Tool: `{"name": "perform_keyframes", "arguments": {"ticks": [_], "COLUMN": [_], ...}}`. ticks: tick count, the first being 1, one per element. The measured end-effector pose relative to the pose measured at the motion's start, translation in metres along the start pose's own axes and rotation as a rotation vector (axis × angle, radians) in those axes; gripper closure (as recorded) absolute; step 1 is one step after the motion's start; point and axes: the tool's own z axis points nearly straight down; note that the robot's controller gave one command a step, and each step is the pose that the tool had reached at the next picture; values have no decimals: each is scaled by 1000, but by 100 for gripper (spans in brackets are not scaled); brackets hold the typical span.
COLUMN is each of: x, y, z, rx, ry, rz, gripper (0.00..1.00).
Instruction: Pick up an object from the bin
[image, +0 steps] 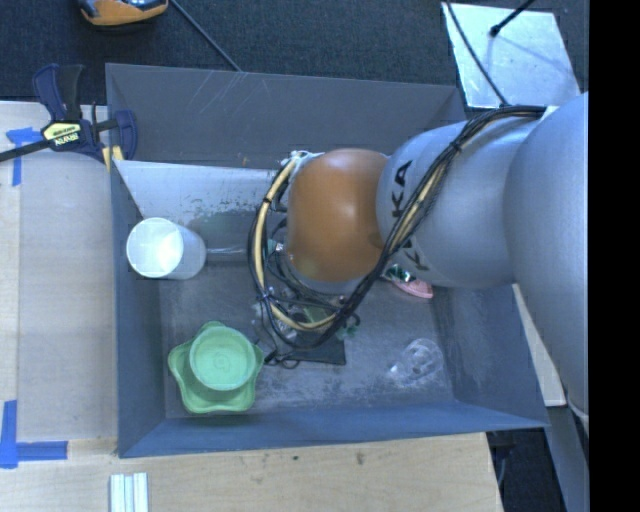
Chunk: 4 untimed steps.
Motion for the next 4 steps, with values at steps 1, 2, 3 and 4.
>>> {"name": "perform_keyframes", "arguments": {"ticks": [1,2,3,4], "x": [-72,-72,-71,-70], "y": [-4,-4,25,37], "z": [-10,-10,16,37], "rx": [1,1,6,4], "ry": [-8,-9,-14,-6], "rz": [-14,-13,-119,-132], "gripper": [0,0,0,0]}}
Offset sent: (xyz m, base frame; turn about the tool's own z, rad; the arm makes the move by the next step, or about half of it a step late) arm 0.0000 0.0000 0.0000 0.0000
